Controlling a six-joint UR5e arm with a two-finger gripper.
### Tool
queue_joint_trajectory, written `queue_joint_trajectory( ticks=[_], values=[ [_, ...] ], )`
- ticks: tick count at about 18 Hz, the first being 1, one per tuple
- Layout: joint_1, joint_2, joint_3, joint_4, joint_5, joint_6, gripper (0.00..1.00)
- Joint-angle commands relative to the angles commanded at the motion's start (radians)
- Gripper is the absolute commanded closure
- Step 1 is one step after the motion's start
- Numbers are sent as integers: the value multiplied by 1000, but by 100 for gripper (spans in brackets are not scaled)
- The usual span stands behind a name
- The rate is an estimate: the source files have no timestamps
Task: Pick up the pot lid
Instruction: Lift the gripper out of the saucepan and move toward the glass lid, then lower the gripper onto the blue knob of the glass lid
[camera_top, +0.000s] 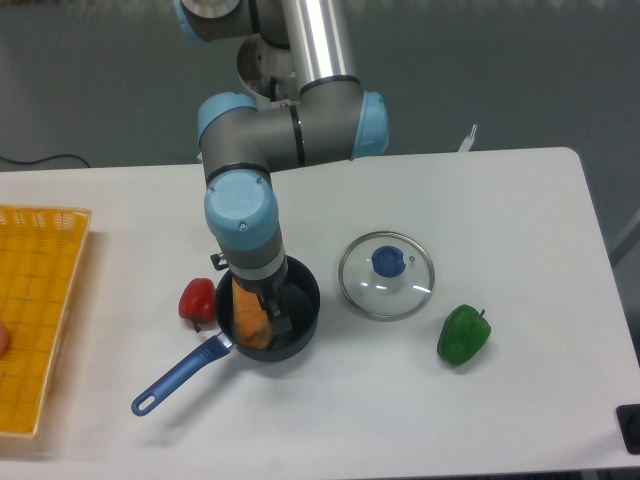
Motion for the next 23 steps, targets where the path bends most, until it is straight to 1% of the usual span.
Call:
queue_joint_trajectory(
  ticks=[2, 5, 7, 9, 12, 13, 16, 17, 20, 23],
  values=[
    [0, 0, -3, 2, 0, 8, 0],
    [17, 8, 9, 2, -15, 2, 0],
    [53, 11, -5, 5, -15, 8, 0],
    [81, 23, -35, 14, -14, 6, 0],
    [130, 28, -58, 75, -14, 9, 0],
    [140, 28, -61, 86, -14, 8, 0],
    [172, 26, -89, 94, -20, 18, 0],
    [181, 26, -89, 98, -21, 29, 0],
    [204, 25, -97, 100, -14, 99, 0],
    [222, 28, -118, 100, 32, 129, 0]
  ],
)
